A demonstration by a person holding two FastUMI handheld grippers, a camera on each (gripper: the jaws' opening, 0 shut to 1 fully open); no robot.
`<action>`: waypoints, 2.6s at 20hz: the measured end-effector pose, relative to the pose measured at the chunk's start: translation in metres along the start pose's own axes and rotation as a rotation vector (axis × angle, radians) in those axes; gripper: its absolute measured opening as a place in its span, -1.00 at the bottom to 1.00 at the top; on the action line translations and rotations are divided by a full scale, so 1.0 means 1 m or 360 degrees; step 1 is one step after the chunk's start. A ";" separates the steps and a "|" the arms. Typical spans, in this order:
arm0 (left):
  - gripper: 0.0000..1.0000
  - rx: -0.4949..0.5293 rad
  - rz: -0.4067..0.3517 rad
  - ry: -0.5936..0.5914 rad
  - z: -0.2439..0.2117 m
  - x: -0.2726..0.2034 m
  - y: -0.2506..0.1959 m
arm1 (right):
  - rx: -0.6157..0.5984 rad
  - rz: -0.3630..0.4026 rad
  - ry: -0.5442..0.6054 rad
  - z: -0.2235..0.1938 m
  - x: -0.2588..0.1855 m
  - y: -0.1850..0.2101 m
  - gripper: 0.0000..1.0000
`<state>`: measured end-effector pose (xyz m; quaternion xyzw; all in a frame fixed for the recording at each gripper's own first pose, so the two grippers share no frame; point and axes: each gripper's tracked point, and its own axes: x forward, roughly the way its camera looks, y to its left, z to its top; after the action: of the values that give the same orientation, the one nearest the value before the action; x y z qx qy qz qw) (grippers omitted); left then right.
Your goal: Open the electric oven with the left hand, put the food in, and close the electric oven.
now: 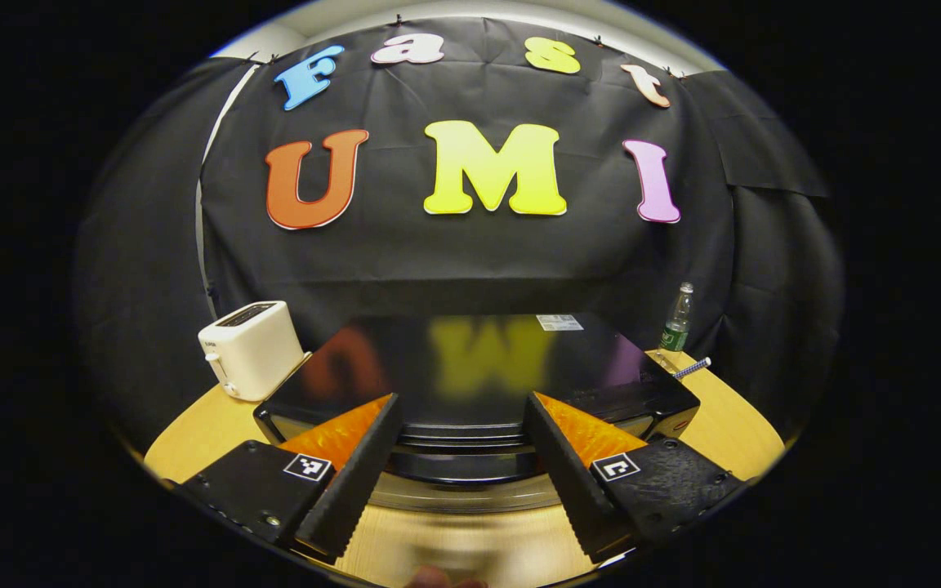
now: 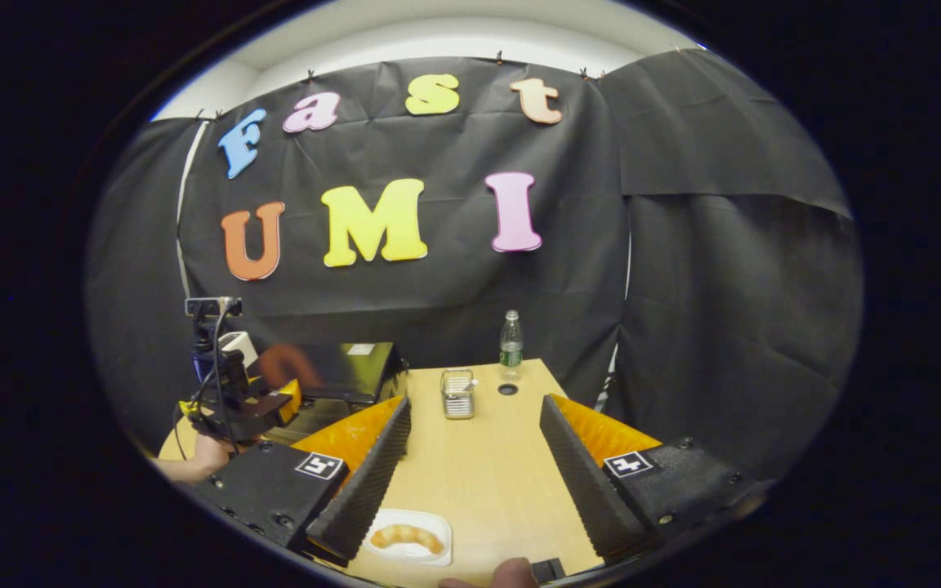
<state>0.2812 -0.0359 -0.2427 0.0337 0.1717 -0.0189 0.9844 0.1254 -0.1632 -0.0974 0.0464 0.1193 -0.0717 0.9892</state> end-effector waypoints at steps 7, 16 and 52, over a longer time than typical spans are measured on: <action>1.00 -0.0003 -0.0013 0.0031 -0.006 -0.016 0.002 | 0.0024 -0.0005 -0.0015 -0.001 -0.016 0.003 0.96; 0.99 -0.0046 -0.0031 0.0396 -0.071 -0.061 0.003 | 0.0042 0.0019 -0.0029 -0.007 -0.042 0.011 0.96; 0.87 -0.0219 -0.0027 0.0184 -0.044 -0.264 0.038 | -0.0272 0.0321 0.0276 -0.097 -0.069 0.039 0.96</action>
<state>0.0205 0.0121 -0.1920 -0.0344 0.2294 -0.0135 0.9726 0.0428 -0.1057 -0.1714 -0.0201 0.2046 0.0426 0.9777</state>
